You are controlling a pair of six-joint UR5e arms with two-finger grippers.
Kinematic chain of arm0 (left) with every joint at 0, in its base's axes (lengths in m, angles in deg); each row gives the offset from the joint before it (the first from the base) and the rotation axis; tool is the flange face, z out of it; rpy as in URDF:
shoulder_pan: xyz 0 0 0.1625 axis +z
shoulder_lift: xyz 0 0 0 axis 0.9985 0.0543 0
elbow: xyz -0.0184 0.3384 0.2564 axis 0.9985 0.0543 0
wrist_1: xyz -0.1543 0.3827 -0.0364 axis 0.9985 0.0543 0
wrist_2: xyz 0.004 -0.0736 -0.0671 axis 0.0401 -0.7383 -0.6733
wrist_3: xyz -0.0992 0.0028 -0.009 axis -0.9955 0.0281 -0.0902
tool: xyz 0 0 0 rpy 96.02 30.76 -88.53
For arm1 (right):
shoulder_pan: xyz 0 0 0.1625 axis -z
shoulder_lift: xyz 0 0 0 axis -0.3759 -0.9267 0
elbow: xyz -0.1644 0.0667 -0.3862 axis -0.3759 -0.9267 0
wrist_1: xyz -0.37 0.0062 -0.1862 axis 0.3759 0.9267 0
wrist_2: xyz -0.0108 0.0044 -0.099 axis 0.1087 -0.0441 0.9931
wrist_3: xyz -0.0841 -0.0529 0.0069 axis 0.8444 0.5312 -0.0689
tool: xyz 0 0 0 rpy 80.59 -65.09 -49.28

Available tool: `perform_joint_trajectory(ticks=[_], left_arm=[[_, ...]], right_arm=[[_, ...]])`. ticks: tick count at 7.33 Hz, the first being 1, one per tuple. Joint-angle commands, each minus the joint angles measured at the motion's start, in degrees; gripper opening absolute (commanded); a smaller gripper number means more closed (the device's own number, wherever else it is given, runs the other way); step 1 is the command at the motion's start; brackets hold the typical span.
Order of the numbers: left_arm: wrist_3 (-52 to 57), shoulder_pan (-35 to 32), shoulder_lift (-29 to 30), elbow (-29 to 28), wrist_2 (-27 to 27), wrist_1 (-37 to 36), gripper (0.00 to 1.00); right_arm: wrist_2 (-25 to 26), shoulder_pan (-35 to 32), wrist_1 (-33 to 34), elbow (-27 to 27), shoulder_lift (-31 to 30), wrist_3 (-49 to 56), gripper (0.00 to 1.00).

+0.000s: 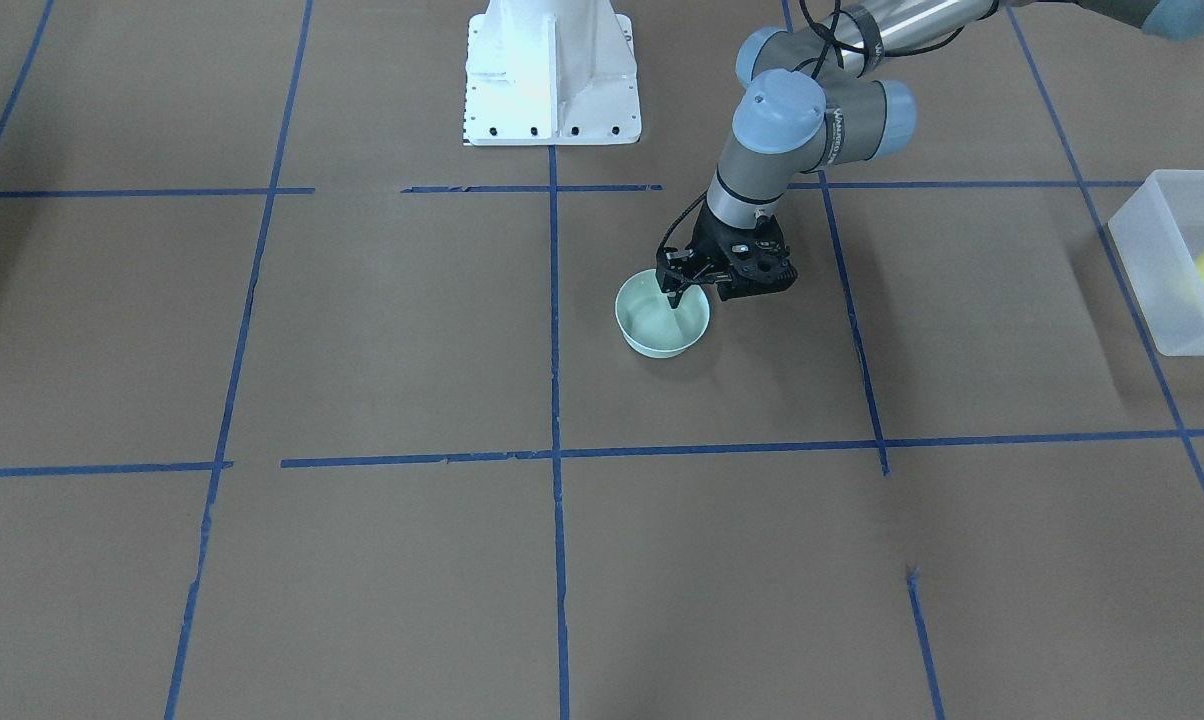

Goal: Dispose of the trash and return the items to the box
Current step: 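Grasp the rim of the pale green bowl with the left gripper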

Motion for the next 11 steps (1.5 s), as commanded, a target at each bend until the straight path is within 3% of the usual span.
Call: perform_joint_trajectory(ticks=[1,4,5,6,8,11], left_arm=[[-0.11,-0.03,0.05,1.25,0.00,0.09,0.00],[-0.46,-1.86,0.14,2.92,-0.87,-0.43,0.00],[-0.03,-5.45,-0.12,6.06,-4.97,-4.26,0.00],[1.28,-8.61,-0.38,9.92,-5.62,-10.22,0.00],[9.52,-14.77,-0.30,15.56,-5.89,-19.29,0.00],[23.48,-23.56,-3.62,17.34,-6.06,-23.11,0.00]], right_arm=[[0.00,0.00,0.00,0.14,0.06,0.00,1.00],[0.00,0.00,0.00,0.14,0.33,0.00,1.00],[-0.09,0.00,0.00,0.14,0.33,-0.09,1.00],[-0.09,0.09,0.00,0.40,0.33,-0.09,1.00],[-0.09,1.13,0.00,1.36,0.41,-0.09,1.00],[-0.26,5.17,0.35,7.13,0.24,-11.45,1.00]])
